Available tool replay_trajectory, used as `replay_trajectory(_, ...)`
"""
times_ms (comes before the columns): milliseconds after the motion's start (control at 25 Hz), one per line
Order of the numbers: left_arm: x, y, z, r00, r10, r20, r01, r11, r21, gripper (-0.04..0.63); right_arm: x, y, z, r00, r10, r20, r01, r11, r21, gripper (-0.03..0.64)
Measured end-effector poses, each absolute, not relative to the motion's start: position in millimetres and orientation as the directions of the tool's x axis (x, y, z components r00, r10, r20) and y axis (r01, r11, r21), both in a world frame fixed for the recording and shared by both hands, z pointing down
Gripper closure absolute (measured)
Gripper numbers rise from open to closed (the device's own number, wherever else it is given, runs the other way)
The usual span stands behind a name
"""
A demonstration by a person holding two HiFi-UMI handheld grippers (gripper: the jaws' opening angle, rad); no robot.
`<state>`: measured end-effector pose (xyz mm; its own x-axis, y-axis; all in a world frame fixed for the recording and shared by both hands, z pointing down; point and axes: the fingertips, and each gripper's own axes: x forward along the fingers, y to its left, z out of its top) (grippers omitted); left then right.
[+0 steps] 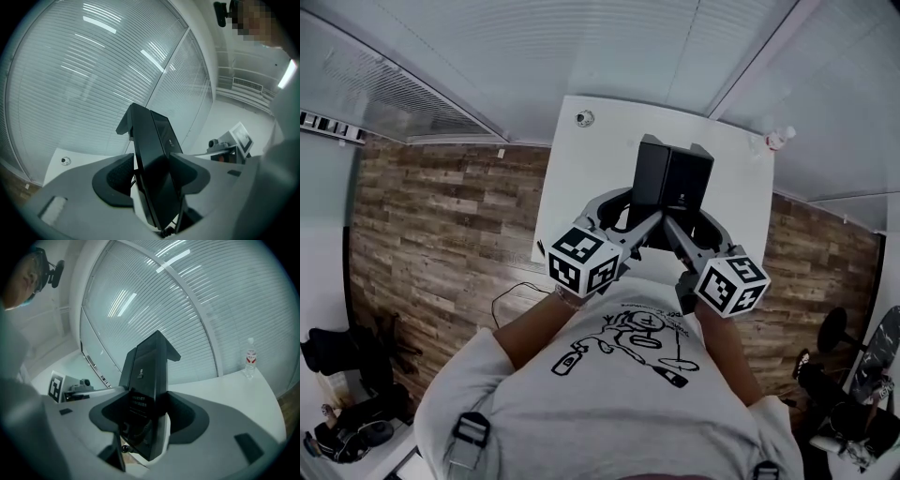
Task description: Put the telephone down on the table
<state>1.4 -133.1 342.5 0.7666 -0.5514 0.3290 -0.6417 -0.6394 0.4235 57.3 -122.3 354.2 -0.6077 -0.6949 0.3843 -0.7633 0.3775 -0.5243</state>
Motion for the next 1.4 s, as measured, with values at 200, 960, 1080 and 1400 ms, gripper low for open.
replay_trajectory(200,20,-139,346,0.756,-0.56,0.337,-0.654,-0.628,0.423,0.371,76,-129,358,-0.618,-0.686,0.385,-0.754,0.377,-0.538,0.38)
replay_trajectory(960,46,-140,384,0.748,-0.532,0.397,-0.664,-0.595,0.453,0.371,102,-128,396,-0.621,-0.661,0.421,-0.743,0.325,-0.586,0.38)
replay_trajectory(1080,48,-138,395,0.749,-0.521,0.409,-0.662,-0.591,0.46,0.371,104,-125,408,-0.621,-0.653,0.433,-0.741,0.31,-0.595,0.38)
replay_trajectory(1400,47,-129,428,0.75,-0.5,0.433,-0.662,-0.574,0.483,0.371,103,-116,441,-0.618,-0.633,0.466,-0.745,0.283,-0.604,0.38)
